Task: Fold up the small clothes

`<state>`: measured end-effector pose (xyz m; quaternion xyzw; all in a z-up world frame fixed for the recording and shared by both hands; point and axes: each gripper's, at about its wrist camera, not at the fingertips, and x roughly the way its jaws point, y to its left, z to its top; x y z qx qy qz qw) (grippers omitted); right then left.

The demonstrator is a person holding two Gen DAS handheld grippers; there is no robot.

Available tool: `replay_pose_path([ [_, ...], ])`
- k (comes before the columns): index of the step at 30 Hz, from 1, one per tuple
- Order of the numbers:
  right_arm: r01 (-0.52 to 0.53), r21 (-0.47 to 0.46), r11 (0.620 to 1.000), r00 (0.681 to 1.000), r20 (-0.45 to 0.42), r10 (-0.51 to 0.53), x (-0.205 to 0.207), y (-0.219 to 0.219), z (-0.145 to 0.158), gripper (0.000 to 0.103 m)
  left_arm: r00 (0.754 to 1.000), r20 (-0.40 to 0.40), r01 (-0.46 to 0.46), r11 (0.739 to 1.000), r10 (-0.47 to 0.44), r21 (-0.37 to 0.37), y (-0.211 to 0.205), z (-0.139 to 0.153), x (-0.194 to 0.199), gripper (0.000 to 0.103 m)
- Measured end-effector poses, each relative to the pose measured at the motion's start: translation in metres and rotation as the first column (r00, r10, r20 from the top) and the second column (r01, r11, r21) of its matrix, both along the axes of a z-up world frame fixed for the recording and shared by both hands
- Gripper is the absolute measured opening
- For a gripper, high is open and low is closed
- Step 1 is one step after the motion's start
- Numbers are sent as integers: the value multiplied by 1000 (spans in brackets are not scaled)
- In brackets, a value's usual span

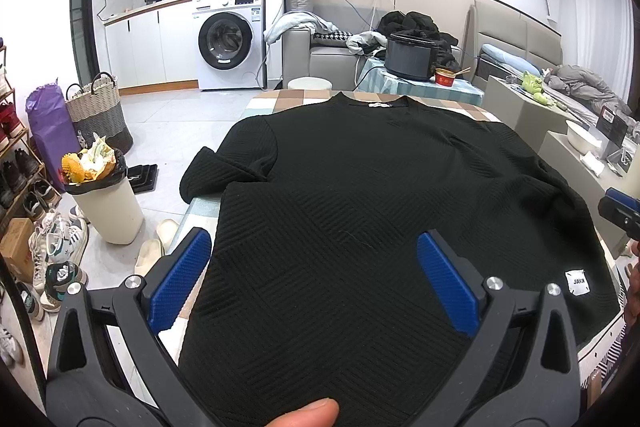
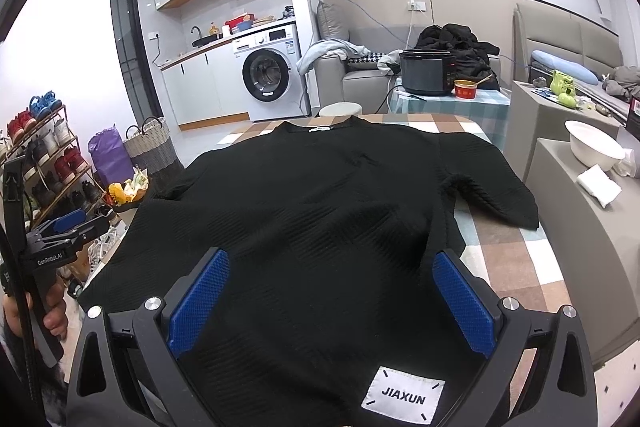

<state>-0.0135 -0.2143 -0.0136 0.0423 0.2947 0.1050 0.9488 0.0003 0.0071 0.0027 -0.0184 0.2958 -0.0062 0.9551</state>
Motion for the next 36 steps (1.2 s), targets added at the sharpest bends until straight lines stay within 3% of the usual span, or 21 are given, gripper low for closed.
replay_pose_path([
  [36,-2,41,999,1000,19,1,2,-6,-1,103,1000,-4,-5,1000,5,12,-1,4,-1,102],
])
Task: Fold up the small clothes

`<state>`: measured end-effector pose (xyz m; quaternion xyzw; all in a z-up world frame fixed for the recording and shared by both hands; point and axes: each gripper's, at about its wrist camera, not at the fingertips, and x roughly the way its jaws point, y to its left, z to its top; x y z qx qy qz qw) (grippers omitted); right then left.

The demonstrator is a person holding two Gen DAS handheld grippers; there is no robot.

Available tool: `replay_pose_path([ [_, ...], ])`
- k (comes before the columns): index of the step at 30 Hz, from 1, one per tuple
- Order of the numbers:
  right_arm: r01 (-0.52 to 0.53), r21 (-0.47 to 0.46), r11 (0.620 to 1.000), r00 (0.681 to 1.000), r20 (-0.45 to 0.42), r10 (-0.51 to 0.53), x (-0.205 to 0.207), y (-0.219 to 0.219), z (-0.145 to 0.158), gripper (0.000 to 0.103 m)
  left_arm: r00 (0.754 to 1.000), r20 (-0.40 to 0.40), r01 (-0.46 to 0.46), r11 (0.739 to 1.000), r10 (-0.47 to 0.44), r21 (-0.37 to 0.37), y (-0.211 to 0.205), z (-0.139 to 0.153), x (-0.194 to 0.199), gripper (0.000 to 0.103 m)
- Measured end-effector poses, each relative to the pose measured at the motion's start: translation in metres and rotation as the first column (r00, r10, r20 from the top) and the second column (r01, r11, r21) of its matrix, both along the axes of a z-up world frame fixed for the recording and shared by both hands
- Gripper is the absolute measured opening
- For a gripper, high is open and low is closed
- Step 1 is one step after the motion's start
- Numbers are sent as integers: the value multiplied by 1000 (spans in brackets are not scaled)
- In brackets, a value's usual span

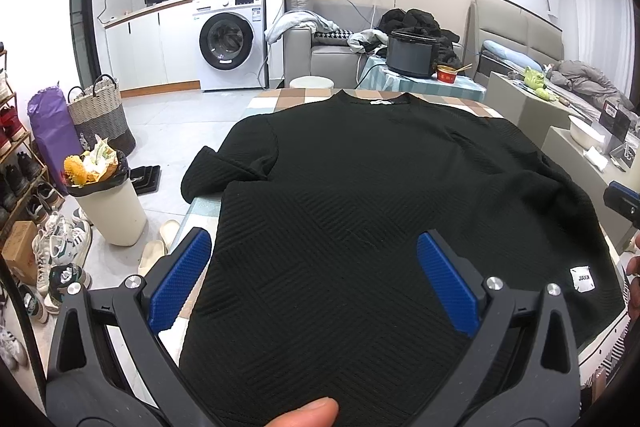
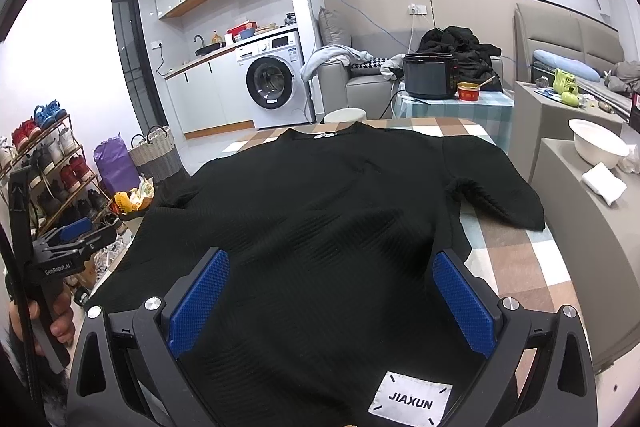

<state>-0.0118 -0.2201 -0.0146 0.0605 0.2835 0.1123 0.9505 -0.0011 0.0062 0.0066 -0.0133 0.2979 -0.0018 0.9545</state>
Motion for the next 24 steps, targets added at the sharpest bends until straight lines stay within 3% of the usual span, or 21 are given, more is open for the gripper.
replay_pose_path([
  [12,31,8,999,999,22,-32,2,-5,0,103,1000,1,18,999,-18,29,-8,-4,3,102],
  [18,43,-1,999,999,-25,-43,9,-6,-6,103,1000,-4,5,1000,-5,14,-2,-8,9,102],
  [24,26,101,995,989,-149,-11,31,-19,-12,103,1000,-13,1,1000,-1,2,7,-9,26,102],
])
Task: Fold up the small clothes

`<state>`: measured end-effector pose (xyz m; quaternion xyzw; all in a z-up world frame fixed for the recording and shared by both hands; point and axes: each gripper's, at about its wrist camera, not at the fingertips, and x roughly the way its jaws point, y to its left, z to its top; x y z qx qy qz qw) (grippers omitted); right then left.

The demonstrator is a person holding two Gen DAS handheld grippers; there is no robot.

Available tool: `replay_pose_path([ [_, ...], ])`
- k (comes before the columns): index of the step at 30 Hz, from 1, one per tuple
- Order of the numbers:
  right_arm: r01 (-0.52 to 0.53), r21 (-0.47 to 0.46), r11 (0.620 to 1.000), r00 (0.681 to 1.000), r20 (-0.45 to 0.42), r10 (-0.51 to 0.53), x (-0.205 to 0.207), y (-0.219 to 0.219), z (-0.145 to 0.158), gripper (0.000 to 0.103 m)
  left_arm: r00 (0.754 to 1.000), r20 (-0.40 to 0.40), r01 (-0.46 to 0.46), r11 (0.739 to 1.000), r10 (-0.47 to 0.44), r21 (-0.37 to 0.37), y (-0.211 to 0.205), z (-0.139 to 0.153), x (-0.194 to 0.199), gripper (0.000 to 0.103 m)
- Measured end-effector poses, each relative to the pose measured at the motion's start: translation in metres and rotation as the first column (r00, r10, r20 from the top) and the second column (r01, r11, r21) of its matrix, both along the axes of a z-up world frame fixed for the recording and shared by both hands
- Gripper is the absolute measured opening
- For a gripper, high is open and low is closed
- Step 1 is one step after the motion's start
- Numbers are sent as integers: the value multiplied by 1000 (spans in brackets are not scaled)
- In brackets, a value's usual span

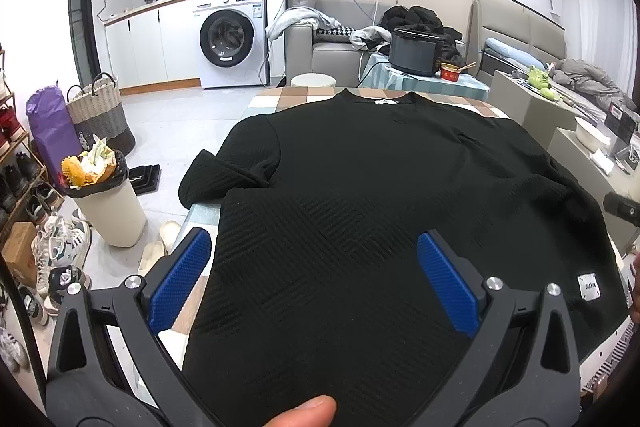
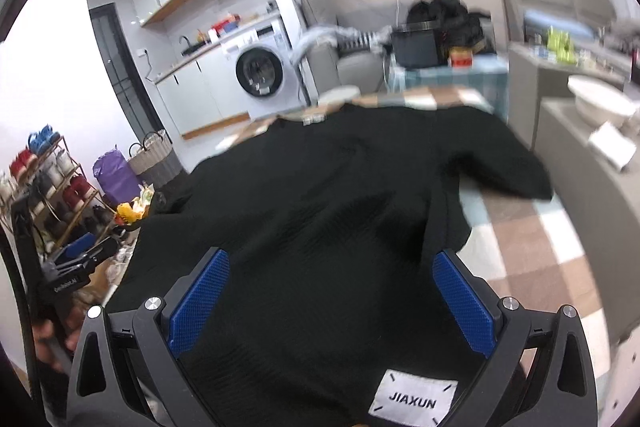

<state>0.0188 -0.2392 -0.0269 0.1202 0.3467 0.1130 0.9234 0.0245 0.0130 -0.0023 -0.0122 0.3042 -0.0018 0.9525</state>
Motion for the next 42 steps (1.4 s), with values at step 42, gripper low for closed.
replay_pose_path([
  [42,472,460,752,866,-401,-298,138,-166,-63,73,997,-71,44,999,-44,-13,9,-29,166,76],
])
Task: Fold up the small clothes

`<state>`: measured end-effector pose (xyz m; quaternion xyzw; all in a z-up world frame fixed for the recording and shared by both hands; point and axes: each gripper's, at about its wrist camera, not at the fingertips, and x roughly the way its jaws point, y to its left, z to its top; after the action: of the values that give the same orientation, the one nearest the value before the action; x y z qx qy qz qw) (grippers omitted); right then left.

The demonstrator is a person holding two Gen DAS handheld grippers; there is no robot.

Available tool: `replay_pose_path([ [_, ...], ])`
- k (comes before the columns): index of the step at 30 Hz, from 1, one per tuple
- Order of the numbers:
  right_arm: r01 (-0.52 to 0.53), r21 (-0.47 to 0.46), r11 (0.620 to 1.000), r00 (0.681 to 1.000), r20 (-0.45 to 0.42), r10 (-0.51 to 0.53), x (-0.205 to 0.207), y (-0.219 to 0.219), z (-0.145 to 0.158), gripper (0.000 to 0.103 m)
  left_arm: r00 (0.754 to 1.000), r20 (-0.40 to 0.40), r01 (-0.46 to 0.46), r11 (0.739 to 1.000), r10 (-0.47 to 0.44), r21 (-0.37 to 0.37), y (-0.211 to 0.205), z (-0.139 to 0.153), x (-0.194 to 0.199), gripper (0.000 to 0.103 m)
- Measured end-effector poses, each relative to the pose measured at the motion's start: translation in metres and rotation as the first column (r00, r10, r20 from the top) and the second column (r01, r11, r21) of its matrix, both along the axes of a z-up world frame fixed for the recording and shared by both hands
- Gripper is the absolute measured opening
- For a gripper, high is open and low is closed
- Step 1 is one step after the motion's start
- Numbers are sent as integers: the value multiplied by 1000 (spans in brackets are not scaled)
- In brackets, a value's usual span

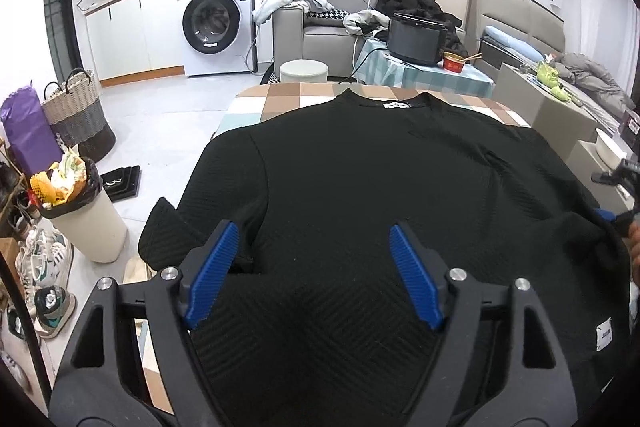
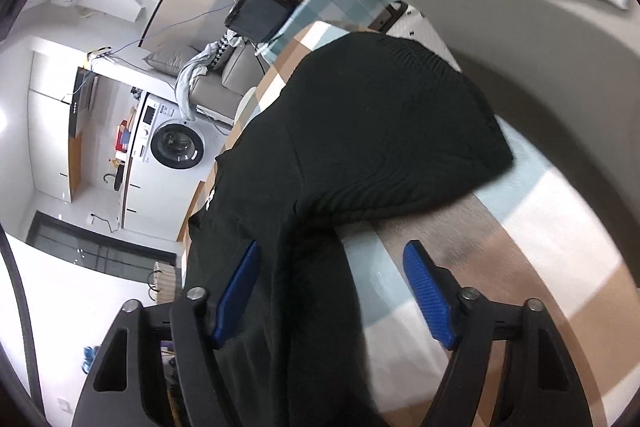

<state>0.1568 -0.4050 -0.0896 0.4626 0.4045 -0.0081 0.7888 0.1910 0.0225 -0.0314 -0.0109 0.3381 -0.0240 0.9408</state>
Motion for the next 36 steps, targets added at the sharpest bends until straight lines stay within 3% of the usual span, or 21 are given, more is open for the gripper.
replay_pose_path([
  [6,81,61,995,995,-60,-77,14,-10,-12,73,1000,-9,-13,1000,13,-10,2,-7,11,76],
  [14,211,-24,977,973,-89,-212,9,-44,-9,70,1000,-13,-19,1000,19,-17,7,-13,24,76],
  [22,228,-176,958,961,-116,-251,18,-58,-4,57,1000,-10,-26,1000,26,-10,11,-16,27,76],
  [23,226,-197,954,960,-120,-252,20,-59,-4,54,1000,-11,-29,1000,29,-11,11,-17,28,76],
  [25,213,-257,943,960,-127,-251,23,-58,-5,20,999,-10,-31,999,31,-16,12,-17,27,76],
  [27,196,-286,938,960,-139,-243,30,-57,-7,10,1000,-4,-31,999,31,-17,13,-16,25,76],
  [30,173,-367,914,969,-103,-225,37,-48,9,7,999,8,-37,999,37,-16,17,-14,21,76],
  [33,132,-461,878,988,-12,-154,46,-29,42,7,999,14,-44,999,44,-22,22,-13,17,76],
  [36,25,-545,838,983,164,77,62,17,89,7,998,16,-61,998,62,-30,29,-11,12,76],
])
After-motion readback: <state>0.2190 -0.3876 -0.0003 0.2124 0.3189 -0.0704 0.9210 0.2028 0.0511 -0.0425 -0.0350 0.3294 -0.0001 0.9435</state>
